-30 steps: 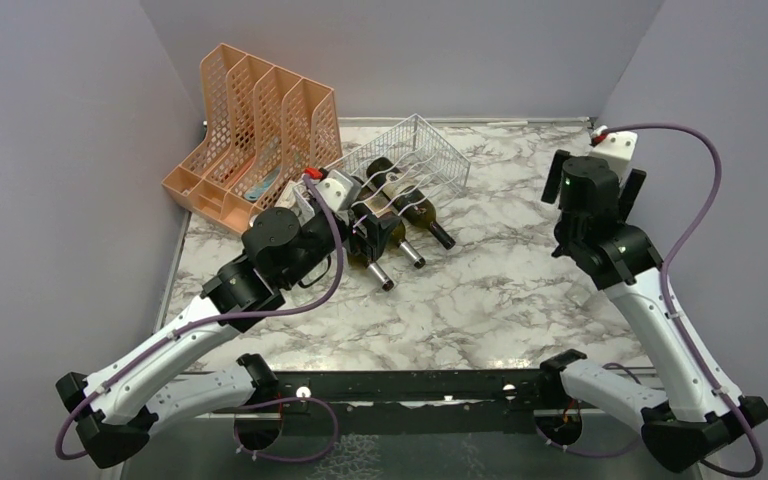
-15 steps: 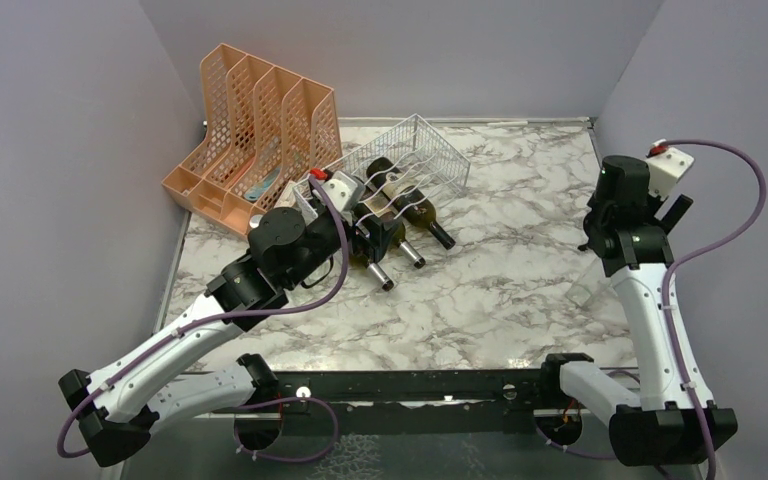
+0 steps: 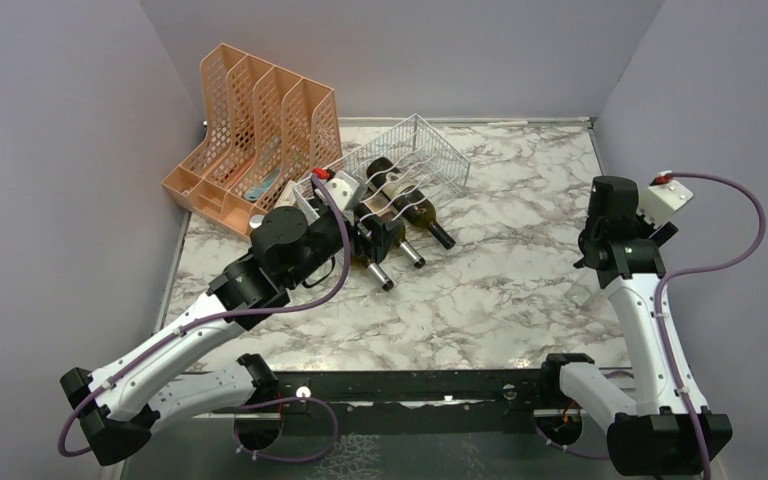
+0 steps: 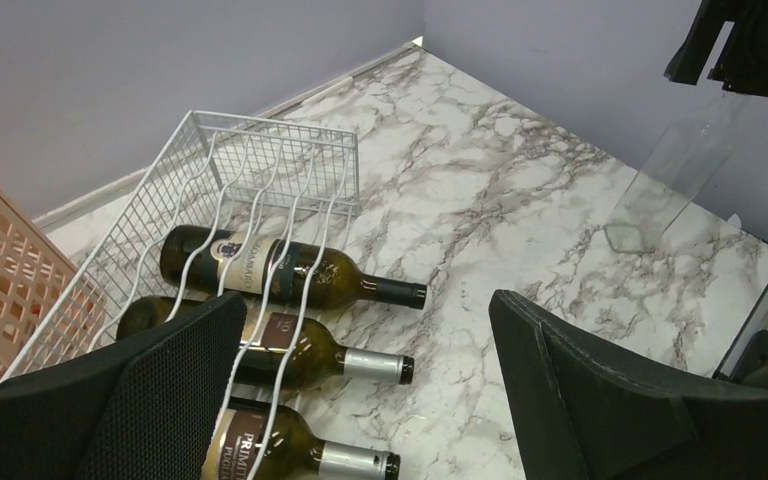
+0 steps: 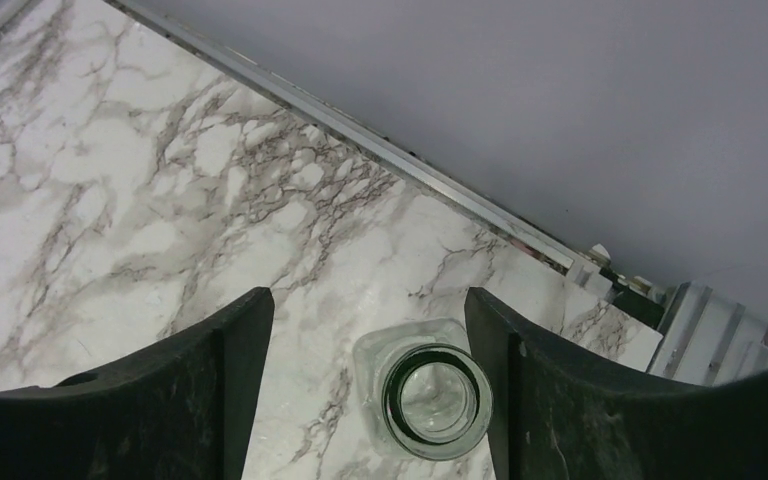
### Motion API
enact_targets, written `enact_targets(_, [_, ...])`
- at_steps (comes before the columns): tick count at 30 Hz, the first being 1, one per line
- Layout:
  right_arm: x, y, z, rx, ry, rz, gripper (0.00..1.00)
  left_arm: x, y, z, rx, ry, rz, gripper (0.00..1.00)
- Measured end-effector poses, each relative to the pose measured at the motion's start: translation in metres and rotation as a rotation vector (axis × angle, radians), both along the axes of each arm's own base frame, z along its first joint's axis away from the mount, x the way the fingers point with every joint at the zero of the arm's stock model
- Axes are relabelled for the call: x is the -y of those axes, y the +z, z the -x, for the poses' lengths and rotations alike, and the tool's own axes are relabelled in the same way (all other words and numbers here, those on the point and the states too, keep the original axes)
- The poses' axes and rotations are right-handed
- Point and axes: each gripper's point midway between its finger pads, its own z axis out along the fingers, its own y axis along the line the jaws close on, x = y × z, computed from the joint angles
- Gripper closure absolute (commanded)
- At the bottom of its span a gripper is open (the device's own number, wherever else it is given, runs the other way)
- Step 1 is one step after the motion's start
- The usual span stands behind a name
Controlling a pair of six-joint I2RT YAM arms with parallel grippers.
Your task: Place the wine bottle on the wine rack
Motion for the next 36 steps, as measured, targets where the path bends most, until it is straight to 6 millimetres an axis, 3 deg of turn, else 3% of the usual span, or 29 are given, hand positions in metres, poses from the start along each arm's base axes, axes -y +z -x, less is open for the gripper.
enact_targets(3, [0.000, -0.008, 0.005, -0.005, -0.010, -0.007, 0.40, 0.001, -0.001, 0.000, -0.004, -0.006, 0.000, 0.01])
enact_targets(6, [0.001, -0.013, 0.008, -0.010, -0.018, -0.007, 0.55, 0.003, -0.002, 0.000, -0.009, -0.010, 0.000, 0.01])
enact_targets(11, [0.001, -0.012, 0.010, -0.017, -0.009, 0.002, 0.82, 0.004, -0.004, 0.000, -0.018, -0.013, 0.003, 0.01])
enact_targets(14, [-0.003, -0.009, 0.008, -0.018, 0.032, -0.001, 0.91, 0.005, -0.004, 0.001, -0.021, -0.014, 0.006, 0.01])
enact_targets(22, [-0.032, 0.006, -0.012, -0.015, 0.272, -0.058, 0.99, 0.010, -0.005, -0.001, -0.036, -0.021, 0.019, 0.01])
enact_targets(27, [-0.066, 0.009, -0.027, -0.003, 0.481, -0.138, 0.99, 0.021, -0.013, -0.002, -0.058, -0.053, 0.037, 0.01])
enact_targets(36, [-0.127, 0.002, -0.033, 0.000, 0.803, -0.298, 0.99, 0.071, -0.062, 0.000, -0.154, -0.223, 0.036, 0.01])
